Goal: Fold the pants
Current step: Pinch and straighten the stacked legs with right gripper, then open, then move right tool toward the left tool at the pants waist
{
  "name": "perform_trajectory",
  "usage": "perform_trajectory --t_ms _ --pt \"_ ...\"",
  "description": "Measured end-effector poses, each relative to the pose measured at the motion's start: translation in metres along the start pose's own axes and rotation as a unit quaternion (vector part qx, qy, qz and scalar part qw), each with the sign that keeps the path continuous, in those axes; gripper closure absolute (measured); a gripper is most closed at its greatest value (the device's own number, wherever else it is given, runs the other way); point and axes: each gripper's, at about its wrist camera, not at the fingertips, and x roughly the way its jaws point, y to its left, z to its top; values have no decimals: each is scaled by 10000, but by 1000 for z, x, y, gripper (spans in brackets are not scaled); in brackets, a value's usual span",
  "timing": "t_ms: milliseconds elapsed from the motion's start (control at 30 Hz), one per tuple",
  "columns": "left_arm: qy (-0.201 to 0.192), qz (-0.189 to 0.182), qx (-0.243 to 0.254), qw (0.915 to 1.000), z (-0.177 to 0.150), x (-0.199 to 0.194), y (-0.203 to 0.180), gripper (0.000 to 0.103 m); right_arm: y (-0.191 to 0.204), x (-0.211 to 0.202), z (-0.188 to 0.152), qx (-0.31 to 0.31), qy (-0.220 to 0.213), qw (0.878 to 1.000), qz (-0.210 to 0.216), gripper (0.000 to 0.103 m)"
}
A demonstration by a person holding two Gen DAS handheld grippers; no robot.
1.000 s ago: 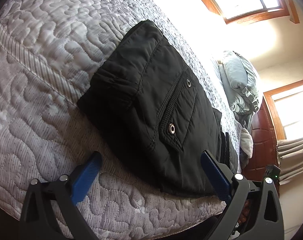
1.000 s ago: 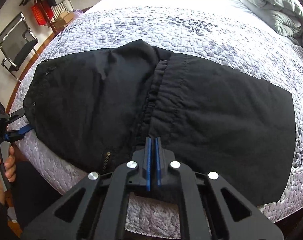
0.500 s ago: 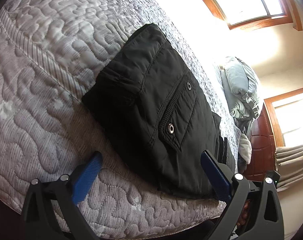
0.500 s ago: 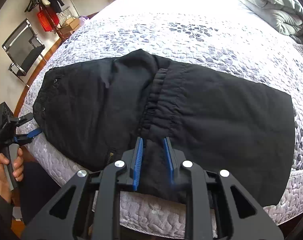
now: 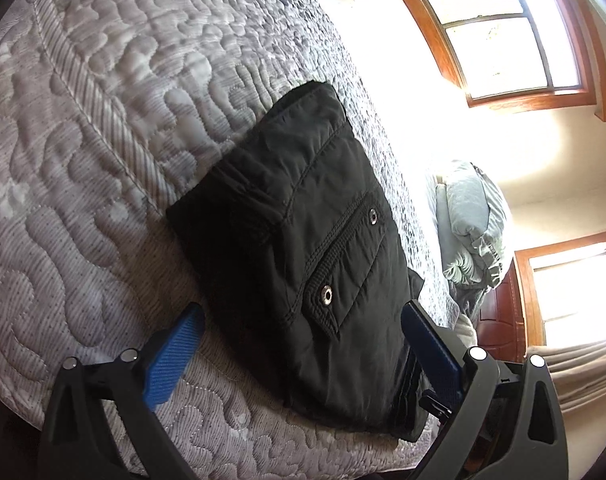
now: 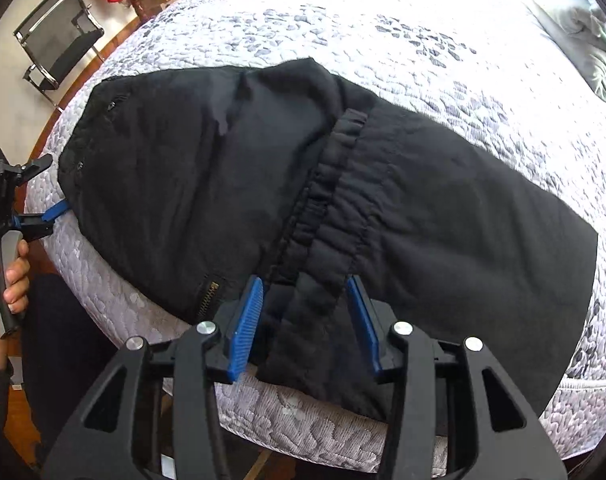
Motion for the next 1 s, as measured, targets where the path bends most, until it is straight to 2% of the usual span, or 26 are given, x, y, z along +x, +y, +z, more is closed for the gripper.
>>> perform_trajectory --t_ms 100,167,300,367,500,767,1000 --pt "-153 4 -42 9999 6 -1 0 4 14 -19 23 -366 -115 9993 12 58" --pt "-234 35 -9 9997 8 -2 -2 4 33 -30 39 -822 -275 9960 -197 52" --pt "-239 -68 -103 9996 10 -3 1 4 83 -48 66 -1735 -698 9791 -797 43" --pt "-227 -87 -102 9997 12 -3 3 4 104 -52 78 -2063 -896 9692 -1005 33" --pt "-207 -113 -185 9996 12 -3 10 4 143 -46 95 -2606 -984 9558 -941 22" --pt "-286 -89 -221 9993 7 -9 19 4 186 -17 126 -3501 -814 9264 -1120 21" --pt "-402 -93 -303 9987 0 -15 28 4 199 0 147 -3878 -781 9112 -1149 19"
